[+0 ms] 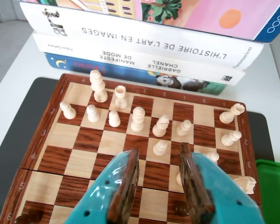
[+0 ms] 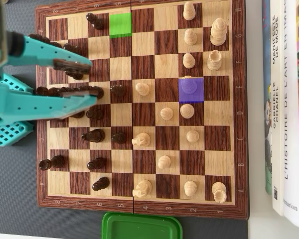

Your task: Play chess

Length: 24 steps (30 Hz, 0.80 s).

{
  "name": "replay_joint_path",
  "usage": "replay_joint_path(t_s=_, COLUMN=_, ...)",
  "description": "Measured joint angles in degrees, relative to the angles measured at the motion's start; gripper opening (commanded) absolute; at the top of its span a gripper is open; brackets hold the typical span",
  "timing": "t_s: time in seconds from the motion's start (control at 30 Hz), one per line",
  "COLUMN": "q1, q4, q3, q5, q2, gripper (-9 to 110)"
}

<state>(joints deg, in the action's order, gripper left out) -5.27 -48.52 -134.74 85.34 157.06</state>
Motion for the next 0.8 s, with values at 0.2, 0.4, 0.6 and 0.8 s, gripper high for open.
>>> replay_joint_path(t_s=0.2, q1=-2.81, q4=0.00, q3=0.09, q5=0.00, q2=-4.66, gripper=14)
replay_joint_path(t_s=0.4, q1=-4.39, q4=0.00, q3=6.15, q5=0.00, q2=-15.38, gripper=14)
replay_joint_path(t_s=0.6, q1=-4.39, q4=0.00, q3=13.27, q5=0.00, q2=-27.51, gripper=14)
replay_joint_path(t_s=0.8, q1=-4.31, q4=0.00, q3=17.58, q5=0.00, q2=-36.65, gripper=14)
